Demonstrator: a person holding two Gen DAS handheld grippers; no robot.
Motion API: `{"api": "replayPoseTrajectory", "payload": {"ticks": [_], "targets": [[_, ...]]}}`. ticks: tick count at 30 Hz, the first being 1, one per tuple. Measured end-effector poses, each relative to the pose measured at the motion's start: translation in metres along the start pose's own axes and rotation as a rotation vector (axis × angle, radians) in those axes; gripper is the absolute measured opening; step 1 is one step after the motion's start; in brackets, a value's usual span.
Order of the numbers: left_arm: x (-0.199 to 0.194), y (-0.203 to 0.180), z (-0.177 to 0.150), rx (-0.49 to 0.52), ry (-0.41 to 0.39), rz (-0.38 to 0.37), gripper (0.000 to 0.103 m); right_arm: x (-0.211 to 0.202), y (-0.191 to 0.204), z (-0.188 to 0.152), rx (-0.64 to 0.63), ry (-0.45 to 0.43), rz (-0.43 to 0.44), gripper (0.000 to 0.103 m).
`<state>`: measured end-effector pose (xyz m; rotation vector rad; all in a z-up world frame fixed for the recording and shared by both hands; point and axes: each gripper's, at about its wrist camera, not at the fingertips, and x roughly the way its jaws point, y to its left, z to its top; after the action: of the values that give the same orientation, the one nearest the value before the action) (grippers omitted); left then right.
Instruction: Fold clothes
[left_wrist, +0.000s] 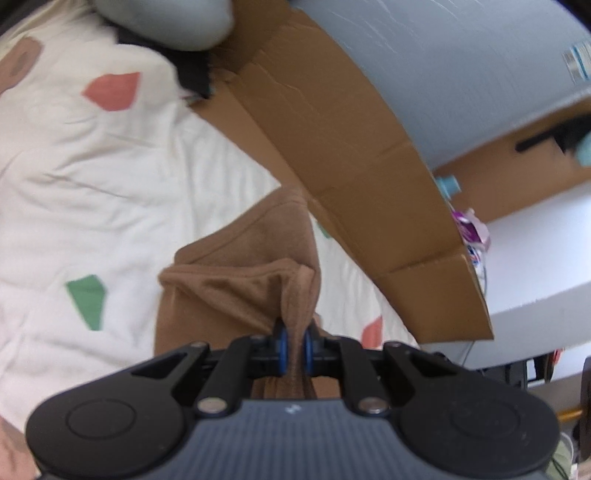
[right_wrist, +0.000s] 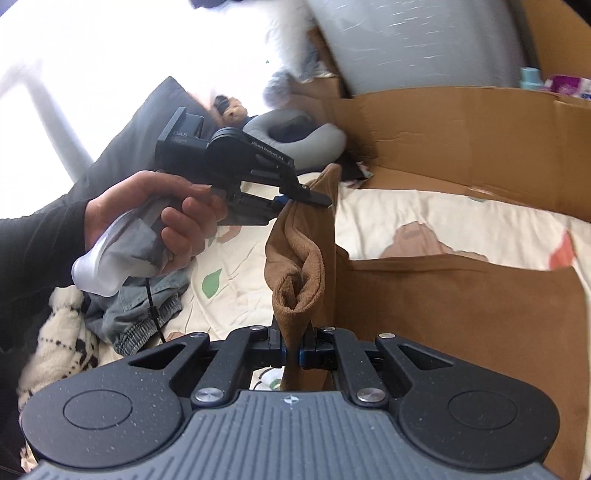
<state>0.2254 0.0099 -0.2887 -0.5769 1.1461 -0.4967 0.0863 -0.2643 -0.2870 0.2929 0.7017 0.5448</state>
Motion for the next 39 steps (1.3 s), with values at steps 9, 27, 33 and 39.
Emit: {"api": "replayPoseTrajectory", "payload": {"ticks": [9,27,33,39], "targets": [[0.050,-0.056,-0.020,0.106,0.063,0.041,0.009,-0.034,-0.050,-0.023,0.179,-0.057,-0.054,0.005],[0.142,-0.124,-0.074,0.215,0.173,0.107,0.009,-0.067,-0.115,-0.078,0.384,-0.090,-0.198,0.004],[0.164,-0.135,-0.092,0.229,0.180,0.113,0.009,-0.074,-0.127,-0.094,0.416,-0.086,-0.227,0.004],[0.182,-0.144,-0.109,0.242,0.177,0.121,0.009,-0.080,-0.142,-0.114,0.512,-0.079,-0.250,0.003]]}}
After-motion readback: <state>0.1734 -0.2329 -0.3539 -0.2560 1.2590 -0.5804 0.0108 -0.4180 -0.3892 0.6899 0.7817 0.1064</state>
